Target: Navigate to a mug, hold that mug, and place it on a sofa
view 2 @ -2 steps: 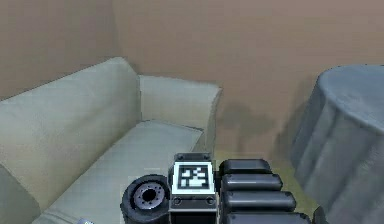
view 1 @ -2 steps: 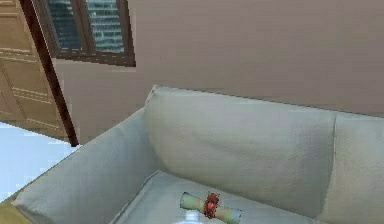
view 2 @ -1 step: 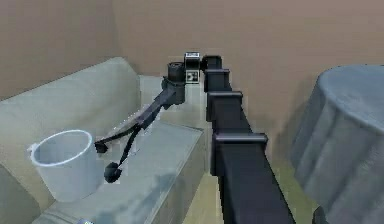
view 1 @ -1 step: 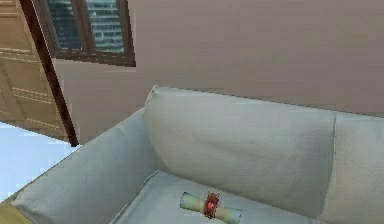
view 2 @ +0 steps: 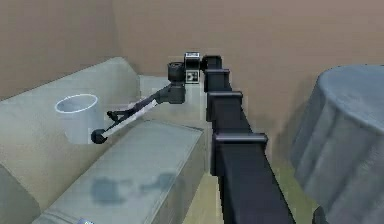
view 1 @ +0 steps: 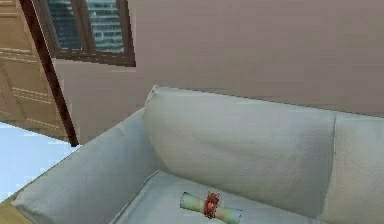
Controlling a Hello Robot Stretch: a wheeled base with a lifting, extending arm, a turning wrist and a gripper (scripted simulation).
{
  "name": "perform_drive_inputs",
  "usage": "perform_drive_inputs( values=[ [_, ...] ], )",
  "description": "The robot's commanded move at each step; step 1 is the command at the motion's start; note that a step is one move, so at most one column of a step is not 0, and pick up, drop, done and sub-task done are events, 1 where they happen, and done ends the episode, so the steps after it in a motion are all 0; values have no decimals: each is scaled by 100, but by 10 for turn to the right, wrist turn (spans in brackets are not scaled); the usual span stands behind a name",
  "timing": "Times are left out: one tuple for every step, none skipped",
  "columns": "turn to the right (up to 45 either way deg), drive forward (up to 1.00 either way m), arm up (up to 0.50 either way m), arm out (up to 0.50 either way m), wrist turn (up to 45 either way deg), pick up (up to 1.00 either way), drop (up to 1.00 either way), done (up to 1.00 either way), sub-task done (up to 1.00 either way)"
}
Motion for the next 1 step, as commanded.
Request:
perform_drive_inputs(
  values=[
    [0, 0, -26, 0, 0, 0, 0, 0, 0]
  ],
)
